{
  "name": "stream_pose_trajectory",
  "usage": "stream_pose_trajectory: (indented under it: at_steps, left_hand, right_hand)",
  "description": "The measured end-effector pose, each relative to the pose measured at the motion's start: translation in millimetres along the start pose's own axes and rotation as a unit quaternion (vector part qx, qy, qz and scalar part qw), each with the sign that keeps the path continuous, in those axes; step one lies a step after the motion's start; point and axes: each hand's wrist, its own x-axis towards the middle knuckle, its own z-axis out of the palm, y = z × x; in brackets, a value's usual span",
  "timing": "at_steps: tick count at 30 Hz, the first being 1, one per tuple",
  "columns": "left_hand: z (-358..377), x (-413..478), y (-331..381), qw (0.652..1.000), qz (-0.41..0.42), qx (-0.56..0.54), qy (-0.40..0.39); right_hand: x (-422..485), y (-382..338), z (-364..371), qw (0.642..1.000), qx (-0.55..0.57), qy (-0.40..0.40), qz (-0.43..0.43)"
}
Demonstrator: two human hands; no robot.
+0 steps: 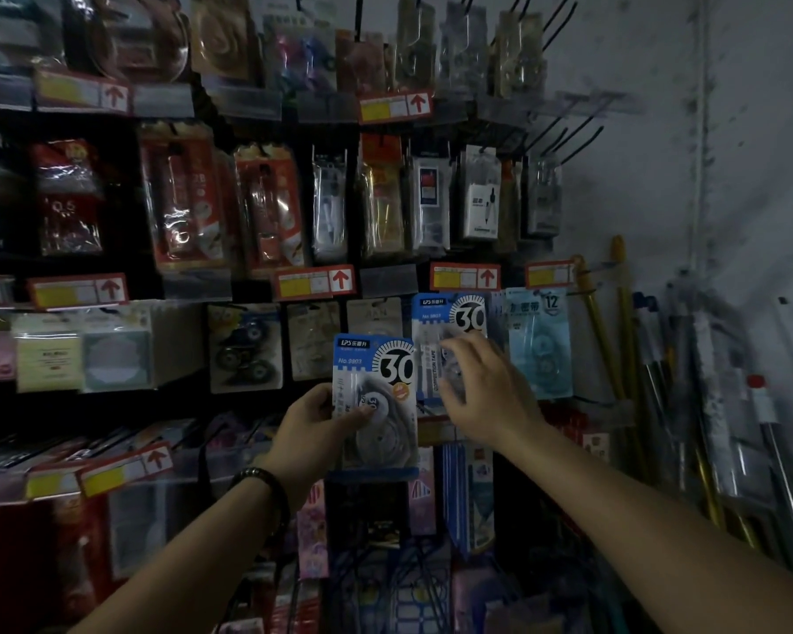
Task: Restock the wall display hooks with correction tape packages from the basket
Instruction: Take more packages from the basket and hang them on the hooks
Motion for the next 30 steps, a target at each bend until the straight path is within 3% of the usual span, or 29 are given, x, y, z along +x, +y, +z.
stream_pose_trajectory:
  at_steps: [2, 6, 13, 22, 30]
  left_hand:
    - [9, 0, 0, 1.0, 0.006, -0.005, 0.007]
    - [31, -2, 3, 1.0, 0.03, -0.004, 0.006]
    - [54, 1, 6, 0.998, 0.058, 0.038, -0.003]
    - [37, 3, -6, 0.993, 0.042, 0.106, -0.001]
    - [17, 6, -11, 0.992, -0.079, 0.084, -0.046]
  right_hand:
    - [-16, -12, -5, 0.998, 0.022, 0.019, -0.051]
    - [-40, -30, -8, 0.994, 0.034, -0.05, -0.094]
    - [-46, -27, -5, 0.985, 0.147, -0.083, -0.017]
    - [-21, 7, -2, 0.997, 0.007, -0.035, 0.063]
    - [5, 12, -4, 0.994, -0.043, -0.059, 0.085]
